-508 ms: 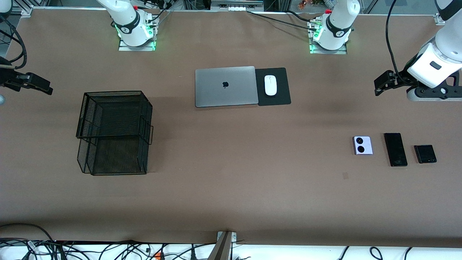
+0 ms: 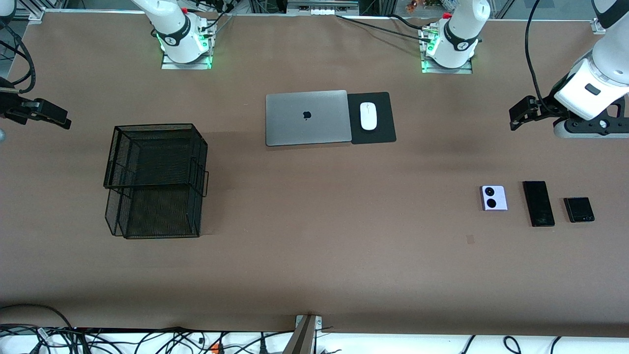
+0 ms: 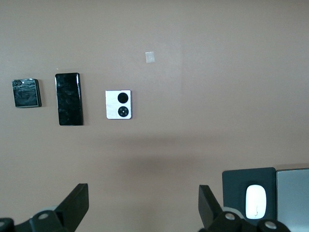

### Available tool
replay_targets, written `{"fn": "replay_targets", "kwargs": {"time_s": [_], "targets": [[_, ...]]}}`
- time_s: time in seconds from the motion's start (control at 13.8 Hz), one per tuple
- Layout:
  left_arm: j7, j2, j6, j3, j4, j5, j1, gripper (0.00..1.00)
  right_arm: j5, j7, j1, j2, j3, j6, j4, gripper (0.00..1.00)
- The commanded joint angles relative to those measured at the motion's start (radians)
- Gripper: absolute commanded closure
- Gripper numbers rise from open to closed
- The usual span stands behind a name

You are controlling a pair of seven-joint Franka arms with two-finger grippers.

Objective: Place phones with both arms
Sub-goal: 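Reach the left gripper toward the white two-lens phone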

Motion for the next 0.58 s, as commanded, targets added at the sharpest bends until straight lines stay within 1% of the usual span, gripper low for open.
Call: {"fn": "replay_targets", "kwargs": {"time_s": [0.0,0.29,0.44,0.51], "targets": [[0.009,0.018,-0.042,0.006,0.03,-0.009,-0.003,0.0,0.013,-0.012,-0.018,-0.012,0.017,-0.01,0.006,0.0],[0.009,0.045,-0.069,0.003,0.03,0.003,0.002,0.0,0.013,-0.012,-0.018,-0.012,0.018,-0.009,0.006,0.0],[0.018,0.088,-0.074,0.009,0.054,0.005,0.012,0.0,0.014,-0.012,-0.018,-0.012,0.018,-0.009,0.006,0.0],[0.026,0.108,-0.074,0.009,0.051,0.006,0.034,0.0,0.013,-0.012,-0.018,-0.014,0.018,-0.009,0.006,0.0]]}}
